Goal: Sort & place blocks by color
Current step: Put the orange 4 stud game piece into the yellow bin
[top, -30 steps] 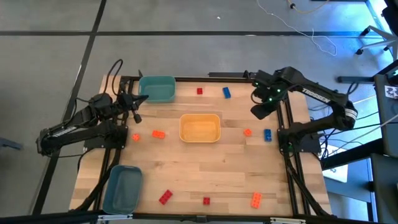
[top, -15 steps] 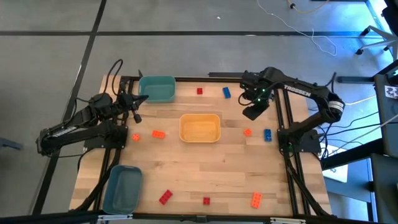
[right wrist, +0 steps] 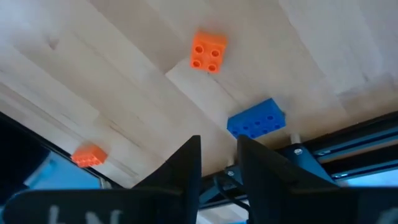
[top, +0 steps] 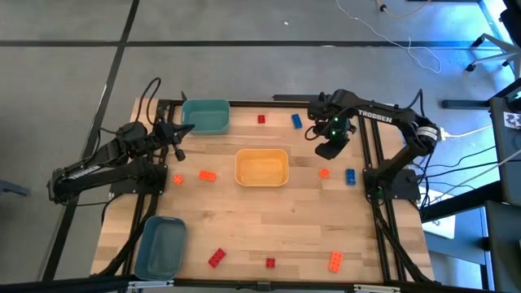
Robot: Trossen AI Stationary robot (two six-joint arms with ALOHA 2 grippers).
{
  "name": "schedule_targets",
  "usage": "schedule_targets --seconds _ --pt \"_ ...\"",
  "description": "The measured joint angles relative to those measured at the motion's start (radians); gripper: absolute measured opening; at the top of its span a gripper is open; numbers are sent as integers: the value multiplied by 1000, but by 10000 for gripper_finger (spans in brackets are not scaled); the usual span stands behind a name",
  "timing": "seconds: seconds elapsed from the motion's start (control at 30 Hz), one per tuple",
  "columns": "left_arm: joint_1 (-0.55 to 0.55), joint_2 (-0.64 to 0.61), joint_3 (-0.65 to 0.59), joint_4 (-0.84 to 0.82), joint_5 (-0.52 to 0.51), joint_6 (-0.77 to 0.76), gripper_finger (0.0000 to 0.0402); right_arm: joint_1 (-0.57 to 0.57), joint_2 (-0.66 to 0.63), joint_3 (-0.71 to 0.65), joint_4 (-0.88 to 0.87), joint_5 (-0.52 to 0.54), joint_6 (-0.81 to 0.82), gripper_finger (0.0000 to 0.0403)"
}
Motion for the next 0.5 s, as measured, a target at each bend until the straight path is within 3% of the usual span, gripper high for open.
schedule_targets --seconds 0.23,0.5 --pt "0 0 0 0 0 0 0 2 35 0 -10 12 -69 98" --pt "0 0 0 0 0 0 0 2 41 0 10 11 -70 40"
